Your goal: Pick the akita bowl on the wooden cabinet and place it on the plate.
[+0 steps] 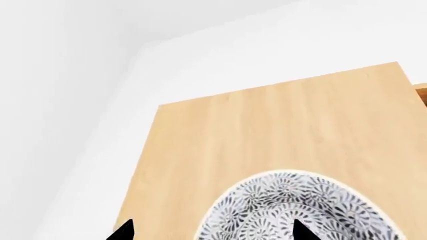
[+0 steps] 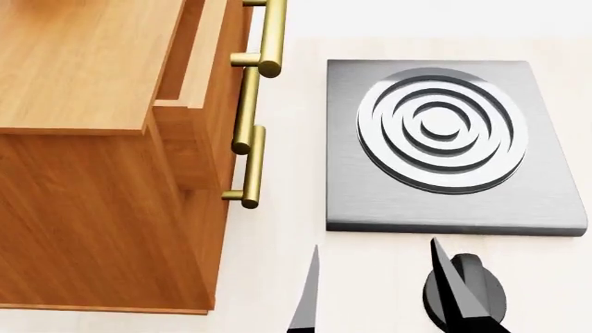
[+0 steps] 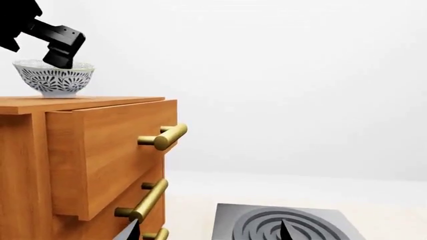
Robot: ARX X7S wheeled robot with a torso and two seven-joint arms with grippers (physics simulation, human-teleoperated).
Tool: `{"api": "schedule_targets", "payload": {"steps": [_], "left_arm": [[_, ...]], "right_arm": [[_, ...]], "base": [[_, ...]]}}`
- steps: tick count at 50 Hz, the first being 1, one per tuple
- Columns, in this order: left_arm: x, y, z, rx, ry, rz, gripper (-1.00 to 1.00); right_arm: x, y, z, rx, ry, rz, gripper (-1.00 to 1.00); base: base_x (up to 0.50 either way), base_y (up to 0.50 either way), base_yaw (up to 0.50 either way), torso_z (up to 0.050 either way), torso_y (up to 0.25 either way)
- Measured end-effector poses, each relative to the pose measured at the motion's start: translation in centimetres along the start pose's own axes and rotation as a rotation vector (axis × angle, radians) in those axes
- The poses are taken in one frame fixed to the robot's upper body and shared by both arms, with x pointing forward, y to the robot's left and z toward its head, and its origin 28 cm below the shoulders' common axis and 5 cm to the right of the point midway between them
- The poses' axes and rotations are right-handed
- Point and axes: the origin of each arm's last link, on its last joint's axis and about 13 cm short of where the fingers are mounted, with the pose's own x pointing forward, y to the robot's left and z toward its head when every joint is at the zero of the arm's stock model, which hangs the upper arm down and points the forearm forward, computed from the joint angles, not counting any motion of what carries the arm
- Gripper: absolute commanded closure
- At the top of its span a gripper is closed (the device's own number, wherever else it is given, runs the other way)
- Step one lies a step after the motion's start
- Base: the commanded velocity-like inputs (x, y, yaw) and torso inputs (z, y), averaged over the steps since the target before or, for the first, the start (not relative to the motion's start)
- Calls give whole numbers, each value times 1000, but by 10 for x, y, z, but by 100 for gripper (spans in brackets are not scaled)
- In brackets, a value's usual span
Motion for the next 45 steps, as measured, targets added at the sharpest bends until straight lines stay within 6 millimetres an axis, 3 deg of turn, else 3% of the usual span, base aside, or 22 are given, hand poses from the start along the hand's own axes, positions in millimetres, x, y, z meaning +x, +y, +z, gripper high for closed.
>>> {"api": "schedule_targets", "payload": {"steps": [21, 22, 45], "left_arm": [[-5, 1, -6, -56, 114, -45, -100], [-5, 1, -6, -58, 116, -46, 100], [0, 1, -7, 7, 91, 0, 100]], "right_arm": [[0, 0, -1, -3, 2, -1, -100], [0, 0, -1, -3, 2, -1, -100], [0, 0, -3, -2, 6, -2, -100]], "base": [[0, 0, 0, 0, 0], [0, 0, 0, 0, -15], [1, 0, 0, 0, -3]]}}
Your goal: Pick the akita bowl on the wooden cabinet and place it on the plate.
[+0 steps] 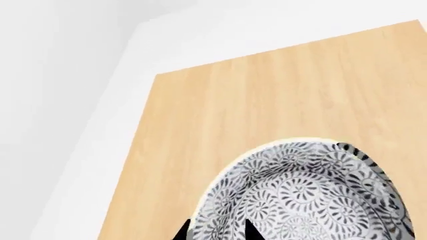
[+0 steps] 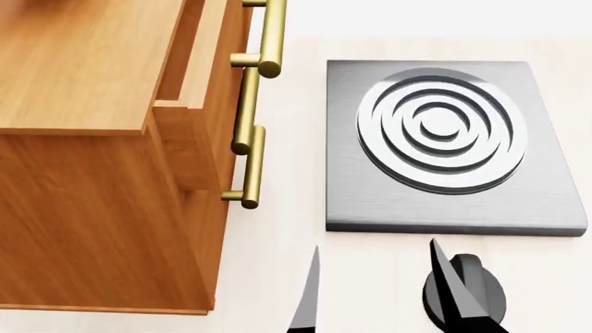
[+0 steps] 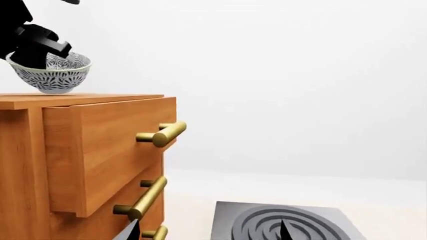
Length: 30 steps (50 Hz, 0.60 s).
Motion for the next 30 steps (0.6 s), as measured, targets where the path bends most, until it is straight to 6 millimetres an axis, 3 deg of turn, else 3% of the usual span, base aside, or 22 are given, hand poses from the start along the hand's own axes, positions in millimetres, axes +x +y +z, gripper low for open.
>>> {"api": "schedule_targets", "payload": {"steps": [30], "left_arm": [[2, -12, 14, 191, -251, 23, 100]], "right_arm": [[0, -1, 1, -5, -6, -6, -100]], "base": [[0, 0, 0, 0, 0]]}}
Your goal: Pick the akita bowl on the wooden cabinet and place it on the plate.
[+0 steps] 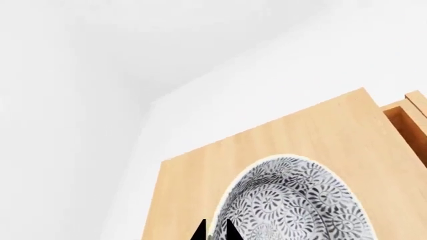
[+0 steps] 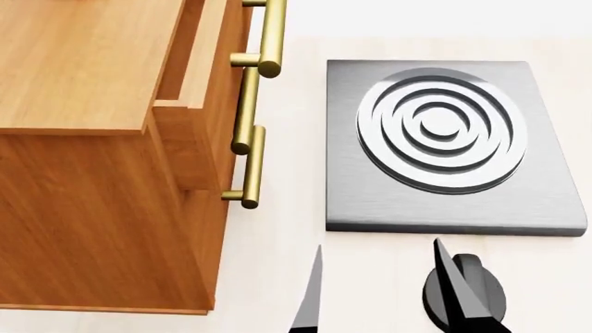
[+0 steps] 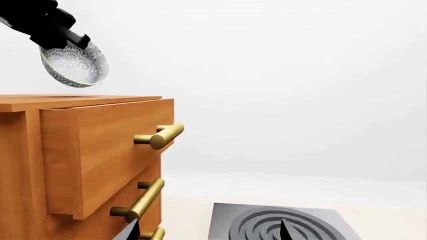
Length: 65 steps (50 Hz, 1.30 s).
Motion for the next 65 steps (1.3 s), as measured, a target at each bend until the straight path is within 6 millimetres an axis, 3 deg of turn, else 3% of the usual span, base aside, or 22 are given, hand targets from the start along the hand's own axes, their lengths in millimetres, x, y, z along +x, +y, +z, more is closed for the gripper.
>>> {"api": "schedule_targets", "payload": {"steps": [29, 65], "left_arm": [[-22, -6, 39, 133, -438, 77, 100], [-69, -35, 21, 290, -792, -110, 100]], "right_arm": [[-1, -1, 4, -3, -13, -5, -100], [-4, -1, 21, 7, -64, -2, -100]], "base": [[0, 0, 0, 0, 0], [0, 0, 0, 0, 0]]}}
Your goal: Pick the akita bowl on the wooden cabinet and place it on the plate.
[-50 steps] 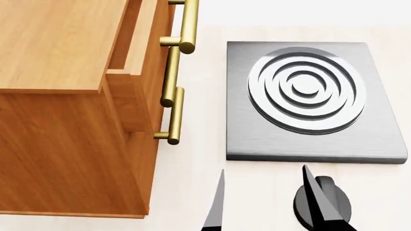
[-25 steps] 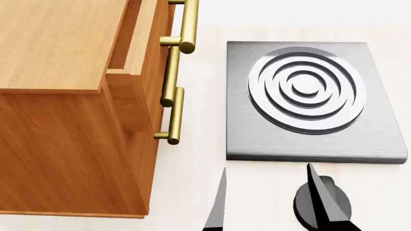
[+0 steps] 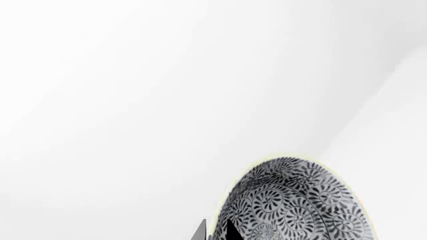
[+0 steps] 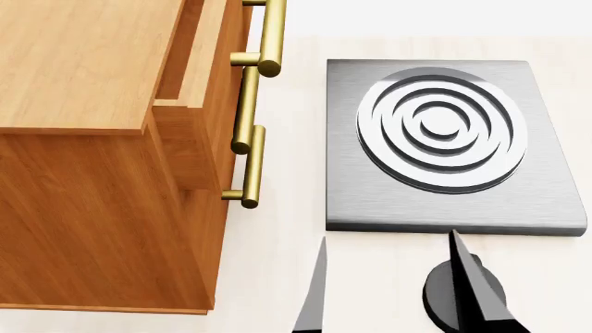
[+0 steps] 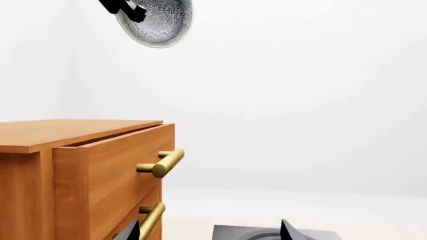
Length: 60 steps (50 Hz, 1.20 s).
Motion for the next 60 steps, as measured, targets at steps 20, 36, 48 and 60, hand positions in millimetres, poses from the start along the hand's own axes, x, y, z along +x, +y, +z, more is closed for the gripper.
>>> {"api": "schedule_targets", "payload": {"steps": [20, 36, 48, 60], "left_arm": [[-16, -11, 4, 27, -98, -100, 100], [-29, -18, 3, 24, -153, -167, 100], [-36, -23, -1, 20, -185, -213, 100], [-41, -29, -8, 18, -200, -247, 100]], "right_arm": [[-1, 0, 9, -5, -26, 4, -100], [-2, -2, 15, -18, -48, -9, -100], [-3, -4, 20, -26, -61, -18, -100], [-4, -5, 24, -33, -74, -23, -100]], "base": [[0, 0, 0, 0, 0], [0, 0, 0, 0, 1], [0, 0, 0, 0, 0], [0, 0, 0, 0, 0]]}}
